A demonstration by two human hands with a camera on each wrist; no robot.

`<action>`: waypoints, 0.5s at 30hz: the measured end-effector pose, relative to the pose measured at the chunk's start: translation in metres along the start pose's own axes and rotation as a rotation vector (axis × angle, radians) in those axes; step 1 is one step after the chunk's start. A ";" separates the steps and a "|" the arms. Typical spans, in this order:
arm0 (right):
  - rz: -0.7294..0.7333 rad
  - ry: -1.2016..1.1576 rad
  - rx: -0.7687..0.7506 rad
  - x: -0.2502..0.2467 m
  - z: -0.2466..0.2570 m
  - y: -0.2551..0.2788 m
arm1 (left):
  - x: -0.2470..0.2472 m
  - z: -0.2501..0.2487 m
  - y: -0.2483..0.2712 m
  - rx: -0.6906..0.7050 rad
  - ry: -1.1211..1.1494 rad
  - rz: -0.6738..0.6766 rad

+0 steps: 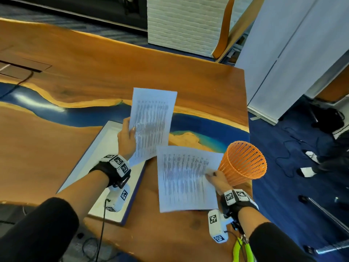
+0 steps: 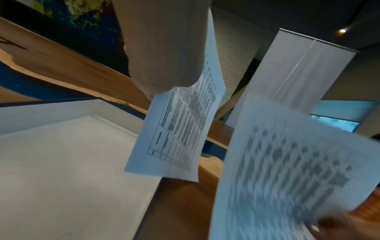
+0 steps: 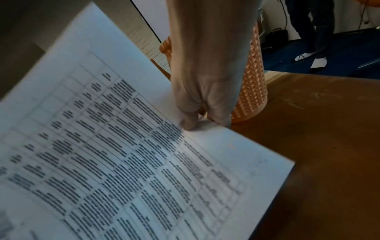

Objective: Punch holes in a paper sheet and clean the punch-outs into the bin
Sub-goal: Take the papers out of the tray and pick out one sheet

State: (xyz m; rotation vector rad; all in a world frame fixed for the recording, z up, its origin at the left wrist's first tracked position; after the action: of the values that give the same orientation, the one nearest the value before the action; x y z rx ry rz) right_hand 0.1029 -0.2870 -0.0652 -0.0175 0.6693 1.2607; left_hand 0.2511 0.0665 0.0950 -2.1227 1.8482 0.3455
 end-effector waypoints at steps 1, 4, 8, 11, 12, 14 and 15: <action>0.010 -0.033 -0.024 0.003 -0.004 -0.007 | 0.007 0.003 0.003 -0.012 0.007 0.048; 0.057 -0.203 -0.134 0.009 0.038 0.003 | 0.029 0.011 0.015 -0.123 0.090 0.211; 0.066 -0.482 -0.139 0.009 0.087 0.024 | 0.053 0.004 0.038 -0.235 0.231 0.477; 0.010 -0.596 -0.106 0.008 0.094 0.025 | 0.061 0.001 0.051 -0.351 0.270 0.602; 0.005 -0.634 -0.101 0.008 0.094 0.023 | 0.062 0.001 0.054 -0.388 0.274 0.622; -0.007 -0.679 -0.106 0.007 0.093 0.023 | 0.065 0.008 0.056 -0.443 0.252 0.631; -0.014 -0.680 -0.110 0.006 0.091 0.022 | 0.065 0.012 0.057 -0.466 0.231 0.618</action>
State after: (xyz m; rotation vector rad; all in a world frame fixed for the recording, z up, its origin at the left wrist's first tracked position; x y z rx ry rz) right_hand 0.1257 -0.2404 0.0136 0.3033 0.0119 1.1899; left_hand 0.2046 0.0045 0.0555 -1.8433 2.7731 0.7560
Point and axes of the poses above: each hand's wrist, its own y-axis away from the middle knuckle, its own x-axis out of the palm, z = x × y, the point moved 8 cm from there along -y, towards the middle knuckle, and after that the axes turned 14 degrees about -x, right-handed, at the moved point
